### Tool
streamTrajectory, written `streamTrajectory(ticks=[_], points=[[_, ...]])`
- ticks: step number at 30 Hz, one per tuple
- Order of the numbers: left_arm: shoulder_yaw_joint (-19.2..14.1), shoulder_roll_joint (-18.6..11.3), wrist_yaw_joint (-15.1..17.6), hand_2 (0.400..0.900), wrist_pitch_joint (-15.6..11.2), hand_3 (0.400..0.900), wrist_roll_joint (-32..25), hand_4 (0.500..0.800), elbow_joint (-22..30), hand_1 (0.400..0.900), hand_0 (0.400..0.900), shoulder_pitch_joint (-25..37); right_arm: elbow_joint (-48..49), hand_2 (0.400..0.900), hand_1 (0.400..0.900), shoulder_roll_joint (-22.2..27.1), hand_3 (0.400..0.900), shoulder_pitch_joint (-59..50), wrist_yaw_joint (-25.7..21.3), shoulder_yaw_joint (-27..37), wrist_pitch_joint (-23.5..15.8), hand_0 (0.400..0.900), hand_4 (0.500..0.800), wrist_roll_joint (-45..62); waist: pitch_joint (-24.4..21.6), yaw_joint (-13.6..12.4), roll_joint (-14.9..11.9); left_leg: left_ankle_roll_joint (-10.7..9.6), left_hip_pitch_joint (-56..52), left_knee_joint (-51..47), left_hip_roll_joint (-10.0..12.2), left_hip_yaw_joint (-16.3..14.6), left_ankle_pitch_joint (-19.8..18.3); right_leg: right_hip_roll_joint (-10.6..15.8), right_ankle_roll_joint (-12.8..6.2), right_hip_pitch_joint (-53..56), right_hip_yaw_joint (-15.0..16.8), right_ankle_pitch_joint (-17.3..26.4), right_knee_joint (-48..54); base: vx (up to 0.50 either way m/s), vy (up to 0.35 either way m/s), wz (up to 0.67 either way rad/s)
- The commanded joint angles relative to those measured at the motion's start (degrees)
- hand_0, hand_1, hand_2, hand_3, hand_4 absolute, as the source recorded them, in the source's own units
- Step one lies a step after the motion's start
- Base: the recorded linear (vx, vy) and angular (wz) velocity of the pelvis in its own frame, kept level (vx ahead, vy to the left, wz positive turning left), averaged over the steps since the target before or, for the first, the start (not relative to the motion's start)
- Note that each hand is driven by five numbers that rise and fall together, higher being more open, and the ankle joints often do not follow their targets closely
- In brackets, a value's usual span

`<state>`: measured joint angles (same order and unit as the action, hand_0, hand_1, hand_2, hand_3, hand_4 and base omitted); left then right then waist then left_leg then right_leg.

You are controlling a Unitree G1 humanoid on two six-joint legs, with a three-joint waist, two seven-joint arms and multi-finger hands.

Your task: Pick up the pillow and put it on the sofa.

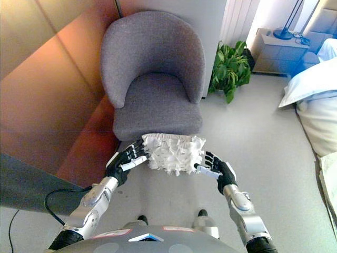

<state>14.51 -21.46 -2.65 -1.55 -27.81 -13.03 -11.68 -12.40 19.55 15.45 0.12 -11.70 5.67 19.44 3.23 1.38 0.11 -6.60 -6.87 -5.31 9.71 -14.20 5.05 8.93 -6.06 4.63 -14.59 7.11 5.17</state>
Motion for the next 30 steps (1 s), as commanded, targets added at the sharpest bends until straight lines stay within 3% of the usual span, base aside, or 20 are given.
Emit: streamTrajectory(ticks=[1,19,30], points=[[-2.37,-1.36,-1.92,0.9,-6.1,0.9,0.97,0.8,3.97,0.9,0.9,4.1,5.2,0.9,0.9,0.32,0.9,-4.6,-0.92,0.2,-4.15,0.9,0.8,-0.47,0.01,0.7,-2.11,2.9,-3.16,0.31,-2.03,-0.99,-5.55,0.42,-1.53,4.74,-1.81,-4.05,-0.18,0.0,0.0,0.0],[-2.33,-1.82,-2.75,0.9,-5.6,0.9,2.27,0.8,4.99,0.9,0.9,3.39,5.33,0.9,0.9,-0.32,0.9,-4.44,-3.66,-0.41,-3.19,0.9,0.8,-1.21,0.06,0.43,-1.6,2.8,-2.61,0.31,-1.98,-0.91,-5.35,0.23,-1.63,4.13,-1.88,-3.89,-0.17,0.0,-0.017,0.01],[-1.79,-1.75,-2.34,0.9,-6.15,0.9,1.5,0.8,4.74,0.9,0.9,3.3,4.81,0.9,0.9,0.78,0.9,-5.07,-3.51,-0.3,-3.37,0.9,0.8,0.39,1.28,0.16,-1.48,1.55,-1.86,0.31,0.15,-0.13,-3.0,-1.63,0.19,4.01,-1.52,-4.73,-0.17,0.0,-0.071,0.01]])
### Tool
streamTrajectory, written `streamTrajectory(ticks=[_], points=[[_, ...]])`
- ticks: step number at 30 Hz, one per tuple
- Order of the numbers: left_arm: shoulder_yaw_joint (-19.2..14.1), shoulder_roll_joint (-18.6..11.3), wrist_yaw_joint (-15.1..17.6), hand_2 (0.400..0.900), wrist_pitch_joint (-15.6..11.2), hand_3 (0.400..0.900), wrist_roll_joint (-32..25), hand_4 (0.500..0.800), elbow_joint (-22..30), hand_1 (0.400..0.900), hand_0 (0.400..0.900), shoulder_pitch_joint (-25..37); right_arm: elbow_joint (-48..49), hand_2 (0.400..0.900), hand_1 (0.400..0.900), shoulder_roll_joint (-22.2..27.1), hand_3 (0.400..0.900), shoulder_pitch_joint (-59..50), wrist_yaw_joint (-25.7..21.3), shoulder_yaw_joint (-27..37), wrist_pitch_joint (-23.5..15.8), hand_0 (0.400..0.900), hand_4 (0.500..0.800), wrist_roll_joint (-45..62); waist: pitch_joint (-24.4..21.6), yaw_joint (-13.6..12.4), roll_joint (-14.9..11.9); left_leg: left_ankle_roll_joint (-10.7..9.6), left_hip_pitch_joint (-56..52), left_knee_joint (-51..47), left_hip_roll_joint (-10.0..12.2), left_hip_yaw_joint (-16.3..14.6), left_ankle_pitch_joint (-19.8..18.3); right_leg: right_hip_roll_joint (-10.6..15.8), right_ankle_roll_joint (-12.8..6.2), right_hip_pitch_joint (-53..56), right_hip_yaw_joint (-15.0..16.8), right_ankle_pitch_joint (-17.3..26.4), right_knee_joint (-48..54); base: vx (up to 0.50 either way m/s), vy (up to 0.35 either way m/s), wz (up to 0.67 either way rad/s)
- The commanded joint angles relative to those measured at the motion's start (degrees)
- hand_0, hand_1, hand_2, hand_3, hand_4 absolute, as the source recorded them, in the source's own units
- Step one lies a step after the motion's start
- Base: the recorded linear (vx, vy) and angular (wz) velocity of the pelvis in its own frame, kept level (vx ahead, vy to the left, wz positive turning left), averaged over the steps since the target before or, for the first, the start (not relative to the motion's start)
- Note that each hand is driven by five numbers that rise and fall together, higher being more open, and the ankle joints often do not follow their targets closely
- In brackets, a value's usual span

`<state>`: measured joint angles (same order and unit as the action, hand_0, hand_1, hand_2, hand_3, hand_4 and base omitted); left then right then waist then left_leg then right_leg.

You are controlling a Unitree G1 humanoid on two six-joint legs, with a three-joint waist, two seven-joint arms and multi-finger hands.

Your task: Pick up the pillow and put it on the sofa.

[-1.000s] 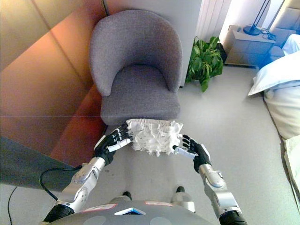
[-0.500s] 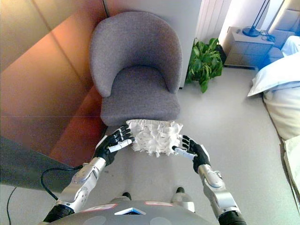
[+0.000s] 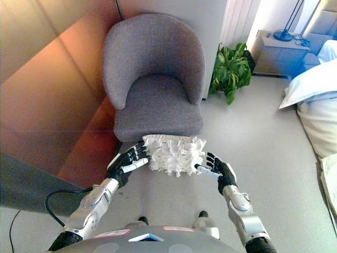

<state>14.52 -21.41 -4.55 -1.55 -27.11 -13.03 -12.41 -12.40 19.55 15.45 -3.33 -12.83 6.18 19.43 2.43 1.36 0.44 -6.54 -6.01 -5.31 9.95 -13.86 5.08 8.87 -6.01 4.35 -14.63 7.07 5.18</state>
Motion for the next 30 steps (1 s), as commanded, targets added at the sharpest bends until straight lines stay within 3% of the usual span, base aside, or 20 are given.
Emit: streamTrajectory(ticks=[1,11,19,22,27,30], points=[[-1.81,-1.8,-0.43,0.9,-6.3,0.9,0.73,0.8,4.86,0.9,0.9,3.91,4.96,0.9,0.9,0.89,0.9,-4.93,-0.02,0.94,-3.85,0.9,0.8,0.65,2.28,0.18,-1.8,1.25,-2.59,0.31,0.2,-0.42,-2.69,-1.7,0.31,4.3,-1.47,-4.78,-0.18,0.01,-0.067,0.01],[-1.55,-1.13,-0.82,0.9,-7.37,0.9,-0.07,0.8,4.81,0.9,0.9,3.27,5.59,0.9,0.9,2.5,0.9,-4.11,1.66,0.98,-3.68,0.9,0.8,0.22,4.07,0.21,-2.31,-0.18,0.73,6.25,2.61,0.99,0.47,-2.6,2.09,3.45,-0.86,-5.6,-1.34,0.03,-0.065,-0.03],[-1.73,-0.88,-1.11,0.9,-8.38,0.9,-0.6,0.8,4.82,0.9,0.9,2.77,3.91,0.9,0.9,4.1,0.9,-4.46,3.86,0.24,-4.31,0.9,0.8,0.99,6.98,-0.36,-4.75,0.18,10.89,30.79,4.1,4.58,3.81,-2.77,4.83,3.05,1.05,-6.36,-4.6,0.06,-0.104,-0.17],[-2.64,-0.63,-1.76,0.9,-8.01,0.9,-1.04,0.8,5.19,0.9,0.9,2.31,3.72,0.9,0.9,4.15,0.9,-4.19,5.68,0.62,-3.93,0.9,0.8,0.88,7.91,-1.06,-3.87,-0.33,12.03,27.06,3.47,4.87,5.19,-3.42,4.3,4.89,2.07,-7.54,-4.87,0.21,0.075,-0.21],[-2.16,-0.14,-2.31,0.9,-7.94,0.9,-1.16,0.8,5.75,0.9,0.9,1.2,5.07,0.9,0.9,4.13,0.9,-2.35,6.97,0.49,-3.07,0.9,0.8,-0.69,7.66,-3.47,-0.28,-2.42,12.99,3.61,4.1,5.44,13.04,-4.89,2.58,11.75,4.45,-12.44,-4.69,0.4,0.195,-0.39],[-1.89,0.3,-2.28,0.9,-8.75,0.9,-0.85,0.8,6.16,0.9,0.9,-0.81,5.05,0.9,0.9,4.45,0.9,-1.13,8.67,0.62,-3.34,0.9,0.8,-1.31,7.42,-4.5,0.32,-3.66,16.16,0.32,5.23,5.86,16.21,-5.0,2.24,15.98,6.05,-15.58,-4.54,0.5,0.182,-0.51]])
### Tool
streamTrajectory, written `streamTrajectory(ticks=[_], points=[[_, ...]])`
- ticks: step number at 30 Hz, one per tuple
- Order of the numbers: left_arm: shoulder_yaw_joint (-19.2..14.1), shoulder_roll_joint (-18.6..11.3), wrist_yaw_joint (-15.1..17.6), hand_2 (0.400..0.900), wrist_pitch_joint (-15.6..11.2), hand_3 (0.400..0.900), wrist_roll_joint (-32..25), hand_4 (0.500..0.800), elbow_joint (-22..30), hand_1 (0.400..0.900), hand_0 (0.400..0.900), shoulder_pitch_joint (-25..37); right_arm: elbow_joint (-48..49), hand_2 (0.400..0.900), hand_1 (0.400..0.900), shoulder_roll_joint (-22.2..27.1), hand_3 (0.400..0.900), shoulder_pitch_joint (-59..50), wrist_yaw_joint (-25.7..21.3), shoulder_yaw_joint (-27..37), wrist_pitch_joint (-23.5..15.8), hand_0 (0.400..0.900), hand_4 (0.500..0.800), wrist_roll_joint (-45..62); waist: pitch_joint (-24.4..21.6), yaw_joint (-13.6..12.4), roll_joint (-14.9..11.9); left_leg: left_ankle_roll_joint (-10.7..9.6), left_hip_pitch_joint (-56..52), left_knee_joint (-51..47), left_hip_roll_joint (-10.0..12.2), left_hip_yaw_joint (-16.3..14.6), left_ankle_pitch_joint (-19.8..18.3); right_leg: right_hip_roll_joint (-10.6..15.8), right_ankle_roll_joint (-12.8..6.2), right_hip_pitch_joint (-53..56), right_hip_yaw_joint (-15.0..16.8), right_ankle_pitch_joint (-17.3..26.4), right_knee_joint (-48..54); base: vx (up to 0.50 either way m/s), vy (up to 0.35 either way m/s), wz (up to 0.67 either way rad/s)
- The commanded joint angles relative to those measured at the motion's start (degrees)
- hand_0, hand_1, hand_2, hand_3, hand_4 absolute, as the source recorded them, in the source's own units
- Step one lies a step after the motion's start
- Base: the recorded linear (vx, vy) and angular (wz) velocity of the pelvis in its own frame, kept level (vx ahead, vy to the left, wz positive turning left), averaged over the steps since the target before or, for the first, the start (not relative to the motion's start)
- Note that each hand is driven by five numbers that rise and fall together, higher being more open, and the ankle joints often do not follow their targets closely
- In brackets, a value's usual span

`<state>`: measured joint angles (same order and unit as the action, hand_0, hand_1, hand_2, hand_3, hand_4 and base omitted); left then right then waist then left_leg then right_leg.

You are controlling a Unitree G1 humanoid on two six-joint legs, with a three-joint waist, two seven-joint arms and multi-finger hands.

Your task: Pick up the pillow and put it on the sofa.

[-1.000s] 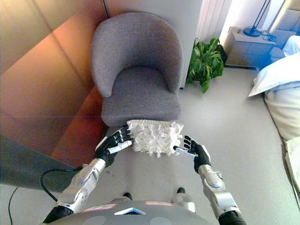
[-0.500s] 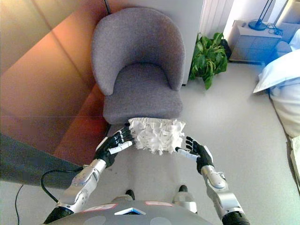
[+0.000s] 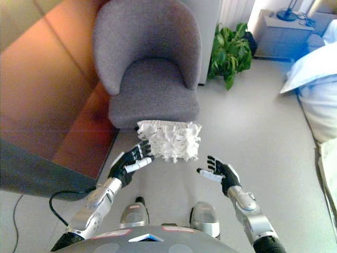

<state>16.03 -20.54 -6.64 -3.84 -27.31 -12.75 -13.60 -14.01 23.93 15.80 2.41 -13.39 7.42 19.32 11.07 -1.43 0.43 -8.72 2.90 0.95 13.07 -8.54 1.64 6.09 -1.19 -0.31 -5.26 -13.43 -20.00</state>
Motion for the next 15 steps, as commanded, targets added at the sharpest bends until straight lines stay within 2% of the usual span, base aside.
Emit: streamTrajectory(ticks=[1,2,3,4,6,7,8,9,10,12,13,14,15], points=[[-3.42,-0.58,-0.26,0.9,-6.71,0.9,-0.61,0.8,5.95,0.9,0.9,-0.02,6.64,0.9,0.9,0.21,0.9,-1.28,3.49,1.16,-4.57,0.9,0.8,-1.49,-1.32,-1.85,0.45,-1.77,8.13,-5.94,2.6,0.03,20.07,-2.08,-2.77,21.57,-3.28,3.83,20.38,0.47,0.187,-0.39],[-3.44,-0.64,-0.23,0.9,-7.06,0.9,-0.63,0.8,5.9,0.9,0.9,-0.24,6.63,0.9,0.9,0.4,0.9,-1.26,4.05,1.11,-4.54,0.9,0.8,-1.79,-1.4,-1.97,0.53,-1.96,8.58,-5.93,3.14,-0.68,20.47,-1.82,-3.04,22.48,-3.35,2.78,20.08,0.46,0.206,-0.38],[-3.69,-0.8,-0.3,0.9,-7.2,0.9,-0.82,0.8,5.7,0.9,0.9,0.0,6.43,0.9,0.9,0.67,0.9,-1.71,4.81,0.84,-4.33,0.9,0.8,-1.75,-1.6,-2.08,0.27,-1.31,8.72,-5.36,3.57,-2.02,18.16,-0.8,-3.78,23.18,-3.56,1.97,19.26,0.49,0.243,-0.37],[-3.98,-0.98,-0.51,0.9,-6.94,0.9,-1.19,0.8,5.4,0.9,0.9,0.34,5.97,0.9,0.9,0.75,0.9,-2.13,5.0,0.65,-4.01,0.9,0.8,-1.44,-1.87,-2.17,-0.22,-0.37,8.45,-5.09,3.29,-3.19,15.31,0.41,-4.53,23.32,-3.76,1.79,18.39,0.49,0.259,-0.35],[-4.54,-1.68,-0.07,0.9,-5.92,0.9,-1.92,0.8,4.79,0.9,0.9,1.27,5.61,0.9,0.9,-0.12,0.9,-2.14,4.67,1.13,-2.73,0.9,0.8,-1.14,-2.57,-2.26,-1.2,1.08,8.36,-3.36,2.69,-6.14,13.39,2.68,-6.25,24.38,-5.02,1.34,16.57,0.46,0.24,-0.22],[-4.78,-2.01,-0.31,0.9,-5.34,0.9,-1.87,0.8,4.82,0.9,0.9,1.66,5.94,0.9,0.9,-0.48,0.9,-1.76,4.66,1.56,-2.16,0.9,0.8,-0.78,-2.81,-2.53,-2.09,2.08,9.0,-1.94,1.37,-5.64,12.19,3.95,-7.19,25.19,-5.3,1.49,15.39,0.44,0.231,-0.14],[-5.04,-2.62,-1.17,0.9,-5.17,0.9,-1.39,0.8,5.46,0.9,0.9,1.63,6.77,0.9,0.9,-0.63,0.9,-1.08,5.15,2.2,-1.77,0.9,0.8,0.17,-3.53,-3.02,-3.29,3.76,9.59,-0.7,-0.09,-5.27,10.19,5.37,-8.46,24.54,-5.5,4.57,13.59,0.44,0.262,-0.01],[-4.77,-3.27,-2.29,0.9,-6.07,0.9,0.03,0.8,6.04,0.9,0.9,1.35,7.61,0.9,0.9,-1.3,0.9,-0.14,5.28,2.5,-1.73,0.9,0.8,0.24,-4.28,-3.14,-4.59,6.08,9.21,0.27,-2.01,-6.08,7.64,7.45,-10.18,22.44,-5.8,10.73,9.42,0.42,0.286,0.07],[-4.46,-3.61,-2.42,0.9,-5.95,0.9,0.29,0.8,6.51,0.9,0.9,1.23,7.82,0.9,0.9,-1.8,0.9,0.12,5.03,2.6,-1.77,0.9,0.8,0.05,-4.68,-3.29,-5.0,7.11,8.81,0.52,-3.1,-6.26,6.63,8.71,-10.83,21.02,-5.88,14.01,6.36,0.43,0.306,0.16],[-4.58,-4.54,-1.47,0.9,-5.14,0.9,-0.77,0.8,6.9,0.9,0.9,1.37,8.46,0.9,0.9,-2.84,0.9,0.47,3.47,2.67,-2.0,0.9,0.8,-0.44,-5.43,-4.14,-5.2,9.52,7.93,0.5,-6.29,-4.94,4.33,10.89,-11.81,18.62,-6.43,18.97,-1.81,0.4,0.282,0.1],[-4.61,-4.81,-1.38,0.9,-5.18,0.9,-0.7,0.8,6.74,0.9,0.9,1.45,8.61,0.9,0.9,-3.07,0.9,0.62,3.04,2.66,-2.12,0.9,0.8,-0.52,-5.61,-4.32,-5.28,9.92,7.79,0.52,-7.04,-4.61,3.9,11.3,-12.01,18.07,-6.52,19.78,-3.35,0.42,0.289,0.06],[-4.79,-5.3,-1.16,0.9,-4.92,0.9,-0.13,0.8,6.66,0.9,0.9,1.6,9.06,0.9,0.9,-3.83,0.9,0.89,1.46,2.49,-2.34,0.9,0.8,-1.45,-5.94,-4.66,-4.87,10.88,7.09,0.91,-8.38,-4.56,2.6,12.66,-12.32,15.58,-7.08,22.96,-10.38,0.42,0.285,0.13],[-4.81,-5.48,-0.57,0.9,-4.58,0.9,0.43,0.8,6.75,0.9,0.9,1.64,9.18,0.9,0.9,-4.34,0.9,0.55,-1.02,1.75,-2.45,0.9,0.8,-2.11,-5.8,-4.18,-4.76,11.26,5.01,0.88,-9.91,-4.35,0.56,14.36,-12.46,10.45,-6.39,23.66,-16.2,0.43,0.292,0.17]])
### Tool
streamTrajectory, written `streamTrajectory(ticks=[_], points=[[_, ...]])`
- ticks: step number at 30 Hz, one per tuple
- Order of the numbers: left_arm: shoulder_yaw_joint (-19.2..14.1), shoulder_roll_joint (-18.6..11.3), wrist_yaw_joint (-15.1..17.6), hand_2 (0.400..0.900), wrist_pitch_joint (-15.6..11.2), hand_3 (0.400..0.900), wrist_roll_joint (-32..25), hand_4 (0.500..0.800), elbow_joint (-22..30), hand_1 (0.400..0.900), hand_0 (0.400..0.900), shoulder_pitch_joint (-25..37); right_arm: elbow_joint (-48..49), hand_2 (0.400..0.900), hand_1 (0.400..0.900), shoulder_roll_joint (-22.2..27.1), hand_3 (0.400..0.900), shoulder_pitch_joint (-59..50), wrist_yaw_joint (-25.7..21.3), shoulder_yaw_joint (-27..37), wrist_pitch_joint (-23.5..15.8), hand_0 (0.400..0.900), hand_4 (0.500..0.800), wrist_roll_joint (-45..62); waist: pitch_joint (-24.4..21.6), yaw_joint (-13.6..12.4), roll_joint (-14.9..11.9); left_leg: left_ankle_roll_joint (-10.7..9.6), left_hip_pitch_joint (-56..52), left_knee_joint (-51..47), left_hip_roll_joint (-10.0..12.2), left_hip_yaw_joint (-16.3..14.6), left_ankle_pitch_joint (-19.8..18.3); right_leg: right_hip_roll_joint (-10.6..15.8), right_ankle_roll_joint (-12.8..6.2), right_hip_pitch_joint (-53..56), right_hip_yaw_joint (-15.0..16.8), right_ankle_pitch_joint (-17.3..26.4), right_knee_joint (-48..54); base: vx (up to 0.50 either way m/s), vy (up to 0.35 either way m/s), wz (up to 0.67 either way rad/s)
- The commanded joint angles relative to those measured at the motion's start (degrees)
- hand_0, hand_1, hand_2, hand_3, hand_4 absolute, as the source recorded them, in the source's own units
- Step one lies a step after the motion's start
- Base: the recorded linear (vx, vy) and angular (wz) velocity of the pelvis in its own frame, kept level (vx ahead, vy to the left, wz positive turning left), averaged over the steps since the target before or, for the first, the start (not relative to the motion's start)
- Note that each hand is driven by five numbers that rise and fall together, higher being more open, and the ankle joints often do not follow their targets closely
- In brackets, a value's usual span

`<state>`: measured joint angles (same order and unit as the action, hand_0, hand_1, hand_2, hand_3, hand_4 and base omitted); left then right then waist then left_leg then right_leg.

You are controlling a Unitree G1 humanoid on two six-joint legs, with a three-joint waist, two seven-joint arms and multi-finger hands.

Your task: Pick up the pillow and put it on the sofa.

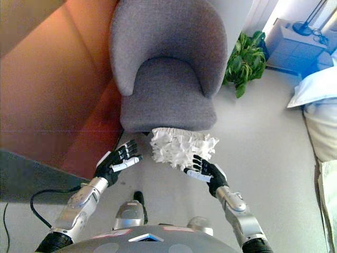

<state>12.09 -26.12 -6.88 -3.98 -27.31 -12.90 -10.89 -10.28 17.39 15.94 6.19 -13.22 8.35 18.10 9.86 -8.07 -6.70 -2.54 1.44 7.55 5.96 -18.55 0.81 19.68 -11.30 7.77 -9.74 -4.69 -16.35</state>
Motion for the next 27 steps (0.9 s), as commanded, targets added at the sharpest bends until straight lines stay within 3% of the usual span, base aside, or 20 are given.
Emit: streamTrajectory(ticks=[1,4,6,9,10,11,12,15,17,20,22,27], points=[[-0.95,-0.01,-0.03,0.9,-4.05,0.9,0.44,0.8,7.02,0.9,0.9,-0.87,5.25,0.9,0.9,1.91,0.9,0.0,-6.53,0.99,-3.43,0.9,0.8,-2.34,-4.45,2.77,2.68,5.38,5.1,-6.1,-3.26,5.41,0.89,0.97,-1.75,-0.89,-1.8,14.09,-20.98,0.36,0.211,0.22],[-1.28,-0.26,-1.75,0.9,-2.82,0.9,0.49,0.8,7.78,0.9,0.9,-0.06,4.54,0.9,0.9,2.31,0.9,-0.95,-11.91,0.35,-3.88,0.9,0.8,-10.27,-3.64,3.88,4.16,4.99,1.11,-8.48,-3.49,4.74,0.9,-1.24,0.55,-7.14,-6.01,8.35,-15.26,0.27,0.08,0.24],[-0.78,-0.54,-1.44,0.9,-2.11,0.9,0.45,0.8,7.77,0.9,0.9,1.22,2.39,0.9,0.9,3.01,0.9,-2.33,-15.03,0.52,-4.15,0.9,0.8,-13.73,-2.7,4.5,4.87,4.08,-1.21,-9.36,-2.98,4.59,0.68,-1.17,1.03,-8.89,-8.39,8.45,-9.0,0.22,-0.08,0.29],[-0.39,-0.82,0.39,0.9,-1.64,0.9,0.12,0.8,7.12,0.9,0.9,3.23,0.25,0.9,0.9,4.28,0.9,-4.38,-18.77,0.79,-4.66,0.9,0.8,-18.87,-1.07,5.37,4.79,2.75,-2.74,-8.78,-2.05,3.79,0.24,0.96,0.65,-10.12,-10.53,15.03,2.58,0.2,-0.187,0.27],[-0.05,-0.97,0.68,0.9,-1.73,0.9,0.19,0.8,7.19,0.9,0.9,3.37,0.26,0.9,0.9,5.02,0.9,-4.9,-19.77,0.65,-4.02,0.9,0.8,-21.35,-0.8,5.86,4.09,1.86,-3.93,-8.54,-1.76,3.72,-0.87,2.44,-1.04,-10.55,-10.13,19.1,8.28,0.21,-0.193,0.32],[0.04,-1.03,0.84,0.9,-1.73,0.9,0.2,0.8,7.3,0.9,0.9,3.31,0.31,0.9,0.9,5.23,0.9,-5.03,-20.25,0.63,-3.7,0.9,0.8,-22.46,-0.74,5.96,3.99,1.63,-4.31,-8.52,-1.56,3.73,-1.21,2.9,-1.48,-10.51,-10.07,20.07,9.5,0.41,-0.265,0.55],[0.46,-1.15,1.15,0.9,-1.9,0.9,0.18,0.8,7.47,0.9,0.9,3.1,0.37,0.9,0.9,5.81,0.9,-5.56,-21.67,0.5,-2.35,0.9,0.8,-24.95,-0.99,6.39,3.53,0.74,-5.79,-8.76,-1.11,4.87,-3.07,4.3,-3.32,-11.55,-8.3,23.13,14.99,0.34,-0.226,0.56],[0.47,-1.14,0.95,0.9,-2.37,0.9,0.19,0.8,7.63,0.9,0.9,2.2,0.3,0.9,0.9,6.33,0.9,-5.83,-23.59,0.69,0.65,0.9,0.8,-29.93,-1.13,7.18,2.92,0.93,-6.64,-7.52,-0.8,6.63,-5.11,5.44,-3.7,-12.83,-5.73,26.72,19.45,0.34,-0.227,0.68],[0.03,-1.08,0.94,0.9,-2.01,0.9,0.16,0.8,7.78,0.9,0.9,1.42,0.09,0.9,0.9,7.23,0.9,-5.28,-23.07,1.22,1.9,0.9,0.8,-34.24,-1.43,7.13,3.0,0.92,-7.0,-6.91,0.19,8.71,-5.64,4.78,-3.37,-11.52,-3.88,23.76,20.18,0.31,-0.228,0.6],[-0.54,-1.15,0.28,0.9,-0.65,0.9,-0.09,0.8,7.82,0.9,0.9,1.07,0.69,0.9,0.9,8.43,0.9,-4.91,-22.88,1.71,2.6,0.9,0.8,-38.74,-1.82,6.35,2.43,-0.27,-6.27,-4.9,2.09,10.62,-5.79,4.52,-3.27,-9.37,-5.04,22.72,18.26,0.25,-0.303,0.51],[-1.35,-1.77,-1.8,0.9,0.25,0.9,-0.13,0.8,8.63,0.9,0.9,-0.28,0.91,0.9,0.9,9.41,0.9,-5.29,-23.34,1.87,3.36,0.9,0.8,-40.7,-1.74,5.92,2.47,-1.35,-6.75,-4.4,4.54,11.34,-5.28,3.12,-2.83,-8.74,-5.52,18.86,16.71,0.29,-0.286,0.49],[-1.26,-1.61,-3.7,0.9,0.35,0.9,-1.26,0.8,11.02,0.9,0.9,-2.17,0.72,0.9,0.9,13.48,0.9,-8.68,-25.16,2.54,4.87,0.9,0.8,-45.95,0.08,5.59,4.13,-3.62,-6.0,-4.36,9.31,10.36,-2.21,0.35,-1.11,-9.35,-7.07,13.73,13.64,0.09,-0.146,0.33]])
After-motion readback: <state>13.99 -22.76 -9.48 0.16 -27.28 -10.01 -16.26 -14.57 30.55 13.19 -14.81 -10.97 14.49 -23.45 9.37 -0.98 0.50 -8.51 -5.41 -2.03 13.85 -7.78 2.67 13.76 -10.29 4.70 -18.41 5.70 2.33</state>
